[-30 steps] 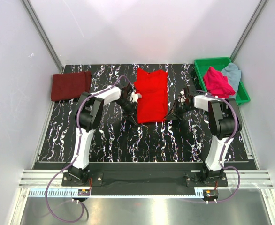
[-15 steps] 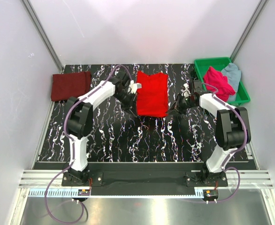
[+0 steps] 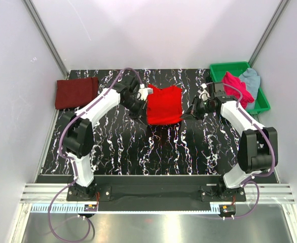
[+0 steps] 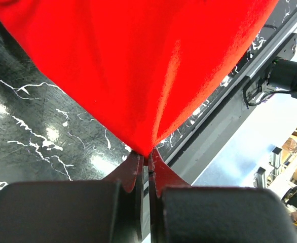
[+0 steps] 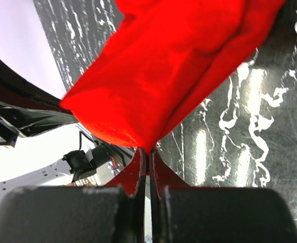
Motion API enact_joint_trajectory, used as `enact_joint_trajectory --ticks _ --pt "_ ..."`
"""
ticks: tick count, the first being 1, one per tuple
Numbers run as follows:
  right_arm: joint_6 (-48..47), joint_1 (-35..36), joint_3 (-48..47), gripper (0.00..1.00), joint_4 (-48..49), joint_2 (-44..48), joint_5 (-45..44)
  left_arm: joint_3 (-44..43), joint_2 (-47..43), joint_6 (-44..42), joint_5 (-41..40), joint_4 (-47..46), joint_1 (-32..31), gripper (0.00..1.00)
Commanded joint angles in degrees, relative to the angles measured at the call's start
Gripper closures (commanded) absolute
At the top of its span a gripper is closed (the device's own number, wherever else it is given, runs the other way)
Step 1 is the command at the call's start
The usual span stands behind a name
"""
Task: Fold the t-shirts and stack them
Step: Fold the tshirt
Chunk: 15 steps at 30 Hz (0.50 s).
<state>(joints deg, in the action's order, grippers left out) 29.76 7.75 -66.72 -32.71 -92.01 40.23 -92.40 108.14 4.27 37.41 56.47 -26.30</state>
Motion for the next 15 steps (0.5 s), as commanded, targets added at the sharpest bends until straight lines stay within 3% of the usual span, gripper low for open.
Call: enact_joint_trajectory --ticks 1,15 --pt "0.47 -0.72 -4.38 1.0 0.19 1.31 0.73 -2.86 -2.32 -1.46 -1.55 1.45 0.11 1.0" --pt "1.79 -1.42 -10.8 1.0 2.65 -1.15 -0.5 -15.33 2.24 -3.83 -5.24 2.51 0.2 1.0"
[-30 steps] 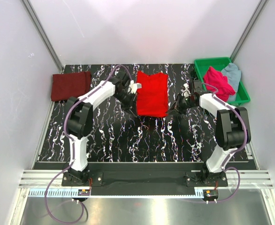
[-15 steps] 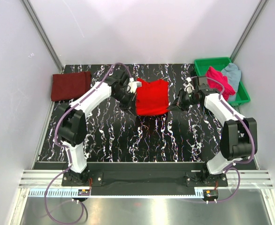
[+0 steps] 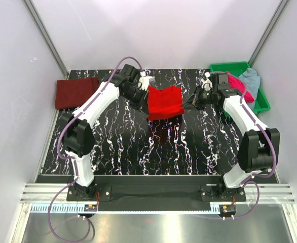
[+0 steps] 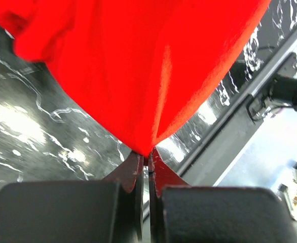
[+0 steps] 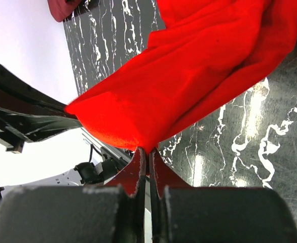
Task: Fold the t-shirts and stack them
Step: Fold the tshirt
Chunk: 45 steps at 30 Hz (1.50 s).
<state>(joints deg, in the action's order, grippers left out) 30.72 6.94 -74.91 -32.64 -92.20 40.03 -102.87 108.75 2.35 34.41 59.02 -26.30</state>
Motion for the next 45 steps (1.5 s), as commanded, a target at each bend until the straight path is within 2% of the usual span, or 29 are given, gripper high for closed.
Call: enact_joint_trajectory --ticks 1,8,20,27,31,35,45 --pt "0.4 -0.61 -2.95 1.0 2.93 -2.09 -0.57 -5.75 3.12 -1.91 -2.77 -0.14 0.2 1.0" --pt "-1.01 -1.58 -10.59 1.0 2.94 -7.72 -1.1 -9.72 6.65 -3.14 -3.92 -0.67 0.2 1.0" --pt "0.31 -1.67 -2.7 1.0 4.43 -4.3 -0.57 -5.58 3.84 -2.96 -4.0 -1.02 0.2 1.0" --pt "-0.75 -1.84 -8.75 1.0 3.82 -7.72 -0.66 -10.41 5.42 -3.4 -6.37 -1.11 0.29 1.0" --pt "0.13 -1.84 -11.22 1.0 2.76 -7.73 0.22 -10.16 4.11 -3.14 -5.85 -1.19 0.2 1.0" --pt "1.53 -1.93 -6.66 1.0 2.76 -5.01 1.01 -5.69 1.56 -3.05 -5.15 -0.93 -0.15 1.0" --pt "1.8 -1.93 7.76 1.0 1.01 8.51 1.54 3.55 -7.4 -2.53 -4.79 -0.84 -3.83 1.0"
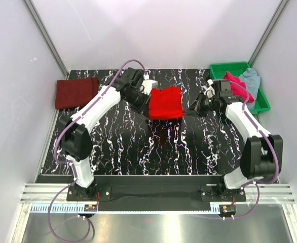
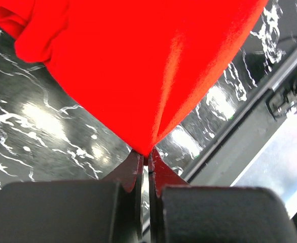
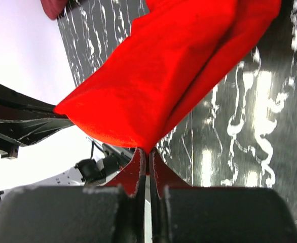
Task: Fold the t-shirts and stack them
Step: Fold the tshirt
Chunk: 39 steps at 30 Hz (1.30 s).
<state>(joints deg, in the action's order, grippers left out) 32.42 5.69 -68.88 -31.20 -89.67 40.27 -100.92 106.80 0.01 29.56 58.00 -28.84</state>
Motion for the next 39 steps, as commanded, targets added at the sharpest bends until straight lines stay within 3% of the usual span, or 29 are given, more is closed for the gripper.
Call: enact_joint_trajectory --ticks 1,9,16,24,36,39 --pt "-0.08 -0.6 3.04 1.0 -0.87 6.87 1.13 2.22 -6.16 -0.19 0.06 0.19 -1.83 1.0" --pt "-1.4 -0.6 4.72 1.0 -2.2 13.02 0.16 7.05 -11.62 -0.19 -3.19 -0.69 -6.23 1.0" --pt "-1.05 -0.68 2.27 1.0 1.14 8.11 -0.28 3.11 -7.58 -1.24 -6.09 -0.69 -3.33 1.0" --pt "-3.07 -0.6 -6.24 1.0 3.77 -4.36 -0.63 -3.39 2.7 -1.94 -4.6 -0.87 0.62 1.0" --pt "-4.65 -0.6 -24.88 1.0 8.17 -28.88 -1.25 -24.92 24.76 -2.74 -5.74 -2.89 5.2 1.0" --pt "-5.26 -0.6 -28.49 0.91 9.14 -33.81 -1.86 -27.56 28.63 -1.95 -8.37 -4.91 5.64 1.0"
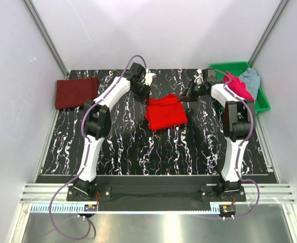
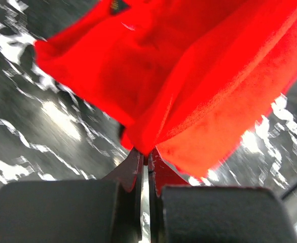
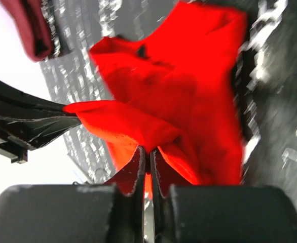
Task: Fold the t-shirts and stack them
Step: Fold the tshirt
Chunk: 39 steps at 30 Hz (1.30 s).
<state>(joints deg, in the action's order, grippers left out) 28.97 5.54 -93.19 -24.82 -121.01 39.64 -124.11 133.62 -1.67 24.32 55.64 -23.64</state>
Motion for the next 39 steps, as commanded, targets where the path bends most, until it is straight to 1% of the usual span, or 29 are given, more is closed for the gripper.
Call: enact_joint_trajectory --ticks 1,2,3,4,5,6,7,8,9,10,11,12,14,16,17,18,19,20,21,22,23,24,27,29,32,33,39 --pt "-2.16 -0.44 -4.98 0.86 3.19 -4.39 -1.23 -5.08 3.38 0.09 -4.87 -3.94 0.7 1.0" --pt "-2.34 -0.44 -6.29 0.85 3.63 -5.02 -1.4 -5.69 4.1 0.53 -6.11 -4.74 0.79 1.0" --pt "-2.6 -0.44 -7.0 0.81 3.72 -5.63 -1.49 -7.09 5.23 0.88 -7.43 -5.27 0.79 0.94" --pt "-2.95 -0.44 -7.53 0.68 3.99 -6.25 -1.67 -7.8 5.68 0.97 -9.96 -6.06 0.79 0.93" --pt "-3.04 -0.44 -8.49 0.62 3.9 -6.17 -2.1 -8.33 5.86 1.14 -10.86 -6.33 0.79 0.92" --pt "-3.13 -0.44 -8.85 0.56 3.99 -5.99 -2.37 -8.95 5.6 1.32 -11.91 -6.68 0.7 0.88" --pt "-3.57 -0.44 -8.94 0.51 4.08 -4.95 -2.37 -8.95 5.07 1.49 -14.19 -7.12 0.61 0.79" --pt "-3.92 -0.44 -9.29 0.37 3.82 -4.24 -2.81 -8.95 4.46 1.58 -15.43 -7.38 0.61 0.69" --pt "-4.18 -0.44 -9.38 0.35 3.46 -3.45 -3.07 -9.13 3.06 1.5 -16.66 -7.56 0.44 0.61" --pt "-4.62 -0.62 -9.38 0.34 3.2 -1.53 -3.25 -9.21 2.09 1.5 -19.37 -7.56 0.35 0.38" --pt "-4.97 -0.71 -8.95 0.34 2.85 -0.55 -2.99 -9.39 1.12 1.5 -20.79 -7.47 0.26 0.28" --pt "-4.98 -0.62 -8.68 0.34 2.67 0.5 -2.81 -9.74 -1.06 1.5 -22.02 -7.47 0.17 0.2" --pt "-4.72 -0.71 -7.37 0.34 2.67 3.4 -1.94 -10.01 -3.44 0.88 -22.56 -7.39 0.0 0.18" --pt "-3.31 -0.62 -6.14 0.34 3.72 5.51 -0.8 -8.7 -6.96 1.14 -24.04 -7.21 -0.44 0.08" --pt "-2.87 -0.62 -4.74 0.34 4.16 5.96 0.52 -6.16 -7.93 1.49 -23.79 -7.12 -0.53 0.05" --pt "-1.91 -0.53 -3.94 0.34 4.51 6.48 1.14 -4.83 -9.59 1.5 -21.0 -6.16 -0.36 0.02" --pt "-1.64 -0.53 -3.15 0.35 4.86 6.75 1.4 -3.17 -10.39 3.41 -19.58 -5.81 -0.18 0.01" --pt "-1.46 -0.53 -1.49 0.35 5.04 7.1 1.58 0.5 -11.01 4.47 -17.74 -5.8 0.08 0.01" --pt "-1.81 -0.53 -0.95 0.35 5.13 7.02 1.93 1.85 -11.28 5.18 -12.68 -5.19 0.87 0.01" --pt "-2.07 -0.53 -0.25 0.35 4.43 6.84 2.28 4.29 -11.37 5.88 -10.89 -5.19 1.31 0.01" --pt "-2.42 -0.53 0.02 0.35 4.08 6.58 2.2 5.1 -11.28 6.76 -8.87 -5.19 1.66 0.01" --pt "-2.52 -0.53 0.2 0.36 3.9 6.06 2.11 5.63 -10.41 7.2 -3.71 -4.93 2.71 0.01" --pt "-3.21 -0.09 0.37 0.36 3.29 4.48 2.55 7.13 -8.47 8.44 2.29 -5.19 4.21 0.01" --pt "-4.27 0.26 0.11 0.36 2.41 3.77 1.59 7.48 -6.89 9.14 4.33 -5.63 5.35 0.01" --pt "-6.38 0.7 -0.68 0.37 0.92 2.45 1.41 6.96 -5.75 9.49 7.23 -6.5 6.67 0.03" --pt "-6.82 0.61 -0.94 0.36 0.39 1.66 1.49 6.52 -4.52 9.49 9.33 -6.77 7.11 0.05" --pt "-7.53 0.79 -4.54 0.37 -3.74 -2.38 4.74 3.88 1.11 9.58 14.08 -7.91 9.75 0.1"
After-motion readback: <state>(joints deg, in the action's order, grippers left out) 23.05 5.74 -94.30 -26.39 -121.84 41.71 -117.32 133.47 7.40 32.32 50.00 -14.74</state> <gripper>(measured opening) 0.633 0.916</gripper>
